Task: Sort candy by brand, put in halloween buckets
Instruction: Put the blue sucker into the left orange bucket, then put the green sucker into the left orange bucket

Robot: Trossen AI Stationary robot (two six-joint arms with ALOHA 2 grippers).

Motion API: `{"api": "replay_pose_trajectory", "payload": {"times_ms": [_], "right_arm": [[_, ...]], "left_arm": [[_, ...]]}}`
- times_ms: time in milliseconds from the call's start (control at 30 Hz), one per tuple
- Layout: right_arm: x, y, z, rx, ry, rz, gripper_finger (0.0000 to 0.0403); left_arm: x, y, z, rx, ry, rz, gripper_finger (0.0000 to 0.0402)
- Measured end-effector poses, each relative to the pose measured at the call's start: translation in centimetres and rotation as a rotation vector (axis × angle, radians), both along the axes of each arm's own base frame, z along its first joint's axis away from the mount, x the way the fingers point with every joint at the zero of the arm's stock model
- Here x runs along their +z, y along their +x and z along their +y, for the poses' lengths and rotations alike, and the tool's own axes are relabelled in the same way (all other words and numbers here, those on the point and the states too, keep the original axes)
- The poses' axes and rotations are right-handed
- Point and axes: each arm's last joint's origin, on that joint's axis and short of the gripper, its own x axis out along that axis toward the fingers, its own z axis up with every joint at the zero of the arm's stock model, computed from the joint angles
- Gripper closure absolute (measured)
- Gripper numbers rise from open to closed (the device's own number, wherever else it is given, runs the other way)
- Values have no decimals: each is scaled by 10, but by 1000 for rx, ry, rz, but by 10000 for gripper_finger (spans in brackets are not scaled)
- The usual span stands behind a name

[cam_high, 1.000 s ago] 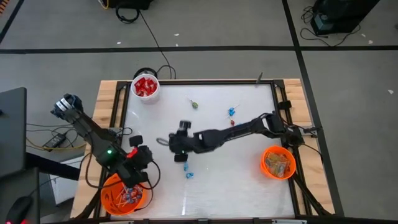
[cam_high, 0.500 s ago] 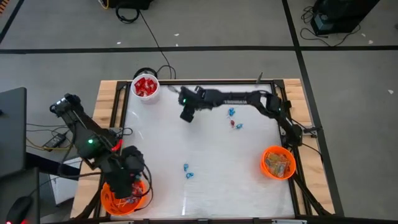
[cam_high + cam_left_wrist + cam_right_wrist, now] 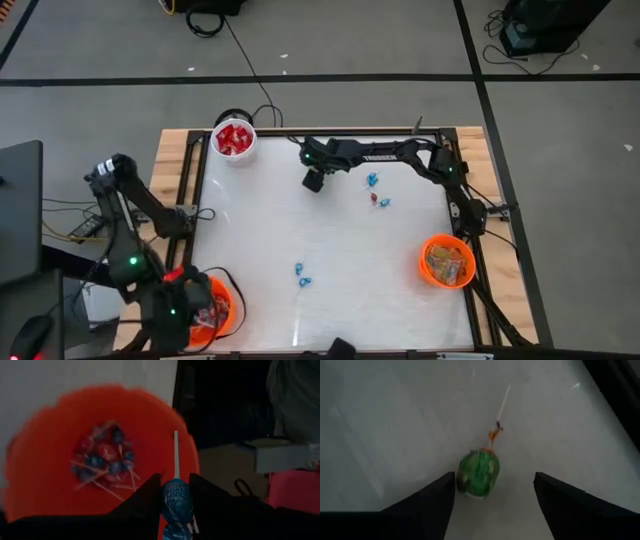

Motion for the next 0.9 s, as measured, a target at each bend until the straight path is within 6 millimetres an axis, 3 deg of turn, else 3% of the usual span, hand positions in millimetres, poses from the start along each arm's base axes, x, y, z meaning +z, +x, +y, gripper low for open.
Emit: {"api": "replay_pose_trajectory", "payload": {"times_ms": [167,467,700,900], "right_arm": [[-1,-3,-2,25,-6,24,132],[3,-8,-19,179,-28,73,229],[4,-11,-25,212,-1,78,305],[2,-20,-16,267,71,181,374]], "left_arm": [[-14,0,-9,-4,26,43,298],[-41,5,-4,33,128,69,273],[-39,5,-4,29,124,73,228],[-32,3,1,36,171,78,218]]}}
